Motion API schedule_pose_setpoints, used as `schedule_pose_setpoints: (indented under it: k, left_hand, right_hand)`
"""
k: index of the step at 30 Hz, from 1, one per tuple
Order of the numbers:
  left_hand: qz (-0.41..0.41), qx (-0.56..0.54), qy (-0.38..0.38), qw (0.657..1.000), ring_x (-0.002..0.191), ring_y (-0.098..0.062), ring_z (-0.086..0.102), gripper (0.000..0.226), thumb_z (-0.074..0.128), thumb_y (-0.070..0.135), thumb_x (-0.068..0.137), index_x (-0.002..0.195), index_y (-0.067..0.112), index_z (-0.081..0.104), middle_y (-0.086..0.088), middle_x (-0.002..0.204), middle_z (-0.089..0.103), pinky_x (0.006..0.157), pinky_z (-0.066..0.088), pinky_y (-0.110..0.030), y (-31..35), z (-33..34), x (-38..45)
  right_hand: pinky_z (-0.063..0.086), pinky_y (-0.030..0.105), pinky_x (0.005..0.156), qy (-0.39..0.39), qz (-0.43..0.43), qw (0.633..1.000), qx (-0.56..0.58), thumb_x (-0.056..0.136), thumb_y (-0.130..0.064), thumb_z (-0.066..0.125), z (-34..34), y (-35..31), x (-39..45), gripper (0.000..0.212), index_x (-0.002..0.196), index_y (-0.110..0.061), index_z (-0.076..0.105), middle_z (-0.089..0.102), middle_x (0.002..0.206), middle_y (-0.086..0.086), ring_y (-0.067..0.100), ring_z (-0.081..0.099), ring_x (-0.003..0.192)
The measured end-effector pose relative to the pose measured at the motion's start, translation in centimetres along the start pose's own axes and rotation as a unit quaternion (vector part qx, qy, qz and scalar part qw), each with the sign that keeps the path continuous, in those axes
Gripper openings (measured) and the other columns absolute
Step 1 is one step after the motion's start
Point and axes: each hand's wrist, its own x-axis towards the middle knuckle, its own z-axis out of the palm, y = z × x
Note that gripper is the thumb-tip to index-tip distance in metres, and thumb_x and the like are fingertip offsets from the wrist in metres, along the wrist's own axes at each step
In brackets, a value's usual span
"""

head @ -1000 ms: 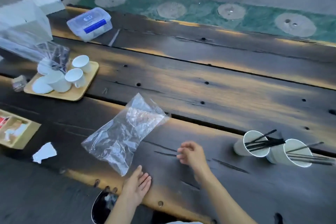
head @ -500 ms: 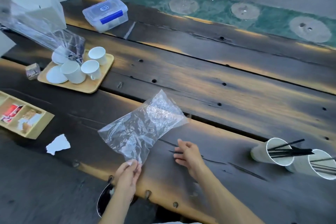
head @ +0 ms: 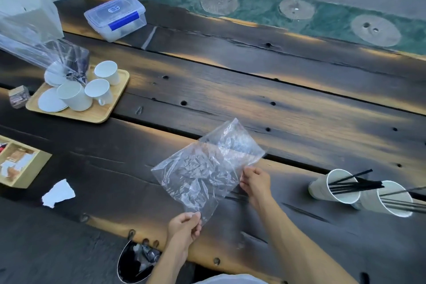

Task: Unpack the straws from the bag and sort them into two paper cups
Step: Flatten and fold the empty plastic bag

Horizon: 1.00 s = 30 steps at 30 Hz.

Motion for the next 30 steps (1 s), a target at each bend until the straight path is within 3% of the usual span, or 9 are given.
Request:
schedule_pose_setpoints:
  k: [5, 8, 12, 16, 19, 22, 26, 27, 30]
  left_hand:
    - [-0.031, -0.041, 0.006, 0.999, 0.051, -0.014, 0.056, 0.009, 0.066, 0.002, 0.087, 0.091, -0.007, 0.067, -0.009, 0.060, 0.065, 0.046, 0.049, -0.020, -0.5, 0.2, 0.3]
    - [-0.073, -0.075, -0.043, 0.994, 0.056, -0.016, 0.060, 0.009, 0.066, 0.000, 0.086, 0.095, -0.004, 0.067, -0.012, 0.067, 0.067, 0.048, 0.051, -0.022, -0.8, 1.7, -0.4]
    - [-0.098, -0.064, -0.100, 0.988, 0.060, -0.017, 0.063, 0.014, 0.066, 0.000, 0.086, 0.099, -0.004, 0.068, -0.014, 0.075, 0.070, 0.051, 0.052, -0.022, -1.4, 5.1, -1.1]
    - [-0.123, -0.035, -0.122, 0.984, 0.063, -0.019, 0.063, 0.023, 0.073, 0.007, 0.081, 0.101, -0.004, 0.070, -0.015, 0.076, 0.072, 0.055, 0.052, -0.025, -1.6, 7.5, -1.4]
    - [-0.106, -0.037, -0.086, 0.990, 0.061, -0.018, 0.062, 0.028, 0.072, 0.012, 0.086, 0.108, -0.004, 0.069, -0.013, 0.075, 0.071, 0.054, 0.051, -0.024, -1.3, 7.9, -0.6]
    - [-0.085, -0.060, -0.053, 0.993, 0.060, -0.017, 0.064, 0.033, 0.070, 0.009, 0.086, 0.113, -0.009, 0.065, -0.011, 0.072, 0.071, 0.053, 0.052, -0.022, -0.6, 8.1, 0.6]
    - [-0.083, -0.093, -0.069, 0.990, 0.091, -0.028, 0.067, 0.031, 0.070, 0.028, 0.087, 0.108, 0.005, 0.066, -0.016, 0.099, 0.072, 0.077, 0.055, -0.033, 0.5, 8.5, 0.8]
    - [-0.076, -0.106, -0.061, 0.990, 0.090, -0.028, 0.067, 0.030, 0.068, 0.028, 0.088, 0.109, 0.006, 0.065, -0.016, 0.099, 0.072, 0.077, 0.054, -0.033, 0.8, 8.7, 0.9]
    - [-0.062, -0.152, -0.001, 0.986, 0.076, -0.024, 0.064, 0.028, 0.063, 0.012, 0.092, 0.115, -0.002, 0.061, -0.015, 0.089, 0.068, 0.055, 0.056, -0.024, 1.5, 9.2, 1.6]
  right_hand:
    - [0.047, 0.019, 0.047, 0.038, -0.009, 0.999, -0.024, 0.089, 0.000, 0.056, -2.3, -1.2, 1.8, 0.023, 0.072, -0.013, 0.050, 0.051, 0.067, 0.007, 0.013, 0.050, 0.055]
    - [0.048, 0.018, 0.048, 0.039, -0.008, 0.999, 0.007, 0.093, -0.007, 0.056, -3.1, -1.0, 2.3, 0.016, 0.078, -0.011, 0.053, 0.053, 0.071, 0.008, 0.013, 0.051, 0.057]
    - [0.051, 0.031, 0.060, -0.055, 0.052, 0.997, 0.002, 0.095, -0.024, 0.063, -3.7, 0.6, 0.9, 0.018, 0.091, -0.007, 0.058, 0.056, 0.075, 0.006, 0.018, 0.053, 0.063]
    - [0.053, 0.030, 0.060, -0.112, 0.071, 0.983, -0.130, 0.094, -0.009, 0.062, -5.2, 3.7, -0.8, 0.017, 0.079, -0.009, 0.052, 0.057, 0.069, 0.007, 0.014, 0.060, 0.058]
    - [0.056, 0.032, 0.063, -0.111, 0.057, 0.979, -0.162, 0.093, -0.006, 0.061, -6.7, 4.8, -0.9, 0.017, 0.080, -0.008, 0.050, 0.051, 0.075, 0.015, 0.021, 0.057, 0.068]
    - [0.047, 0.027, 0.053, -0.076, 0.028, 0.985, -0.151, 0.095, -0.001, 0.055, -8.4, 3.9, -0.7, 0.024, 0.075, -0.009, 0.045, 0.046, 0.072, 0.017, 0.017, 0.046, 0.054]
    - [0.048, 0.026, 0.056, -0.108, 0.026, 0.981, -0.159, 0.096, -0.003, 0.054, -10.6, 3.4, -0.7, 0.024, 0.074, -0.009, 0.047, 0.049, 0.064, 0.011, 0.017, 0.047, 0.055]
    - [0.048, 0.026, 0.056, -0.118, 0.030, 0.979, -0.160, 0.096, -0.004, 0.055, -10.9, 3.5, -0.7, 0.023, 0.074, -0.009, 0.047, 0.049, 0.063, 0.010, 0.017, 0.048, 0.056]
    - [0.049, 0.024, 0.054, -0.105, 0.059, 0.986, -0.115, 0.094, -0.018, 0.063, -11.5, 3.5, -0.9, 0.022, 0.078, -0.011, 0.049, 0.052, 0.071, 0.010, 0.016, 0.048, 0.059]
